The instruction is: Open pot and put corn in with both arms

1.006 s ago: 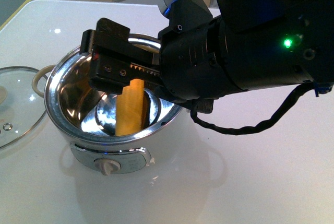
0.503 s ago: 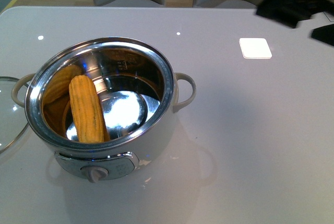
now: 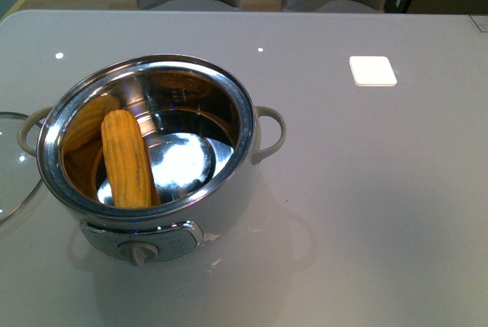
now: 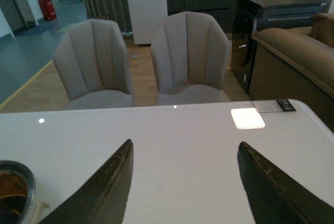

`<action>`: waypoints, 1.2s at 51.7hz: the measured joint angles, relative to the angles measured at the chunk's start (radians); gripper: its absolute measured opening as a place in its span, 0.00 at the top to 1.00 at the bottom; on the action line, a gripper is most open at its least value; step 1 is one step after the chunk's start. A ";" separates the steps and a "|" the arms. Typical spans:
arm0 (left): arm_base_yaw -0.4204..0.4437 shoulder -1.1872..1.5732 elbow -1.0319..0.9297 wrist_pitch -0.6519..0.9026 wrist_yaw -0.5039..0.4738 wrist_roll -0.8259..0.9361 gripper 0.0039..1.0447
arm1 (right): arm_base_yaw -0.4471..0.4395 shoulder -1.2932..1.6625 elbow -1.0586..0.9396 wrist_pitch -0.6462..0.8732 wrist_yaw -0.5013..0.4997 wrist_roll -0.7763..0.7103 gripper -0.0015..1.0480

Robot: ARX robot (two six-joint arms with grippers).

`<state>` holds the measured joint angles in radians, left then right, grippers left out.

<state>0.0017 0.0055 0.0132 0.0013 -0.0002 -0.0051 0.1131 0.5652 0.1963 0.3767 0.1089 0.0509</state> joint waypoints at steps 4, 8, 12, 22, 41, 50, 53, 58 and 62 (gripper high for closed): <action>0.000 0.000 0.000 0.000 0.000 0.000 0.06 | -0.050 -0.033 -0.044 -0.006 -0.077 -0.024 0.59; 0.000 0.000 0.000 0.000 -0.001 0.000 0.06 | -0.106 -0.075 -0.077 -0.017 -0.101 -0.034 0.77; 0.000 0.000 0.000 0.000 0.000 0.000 0.06 | -0.109 -0.115 -0.095 -0.029 -0.107 -0.041 0.94; 0.000 0.000 0.000 0.000 0.000 0.000 0.06 | -0.110 -0.186 -0.130 -0.069 -0.107 -0.046 0.98; 0.000 0.000 0.000 0.000 0.000 0.000 0.06 | -0.110 -0.332 -0.174 -0.140 -0.108 -0.045 0.98; 0.000 0.000 0.000 0.000 0.000 0.000 0.06 | -0.110 -0.385 -0.174 -0.196 -0.108 -0.045 0.98; 0.000 0.000 0.000 0.000 0.000 0.000 0.06 | -0.110 -0.468 -0.173 -0.307 -0.110 -0.046 0.98; 0.000 0.000 0.000 0.000 0.000 0.000 0.06 | -0.110 -0.555 -0.173 -0.372 -0.108 -0.046 0.98; 0.000 0.000 0.000 0.000 0.000 0.000 0.06 | -0.110 -0.557 -0.173 -0.374 -0.108 -0.046 0.98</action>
<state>0.0017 0.0055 0.0132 0.0010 -0.0002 -0.0048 0.0032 0.0082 0.0231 0.0025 0.0013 0.0051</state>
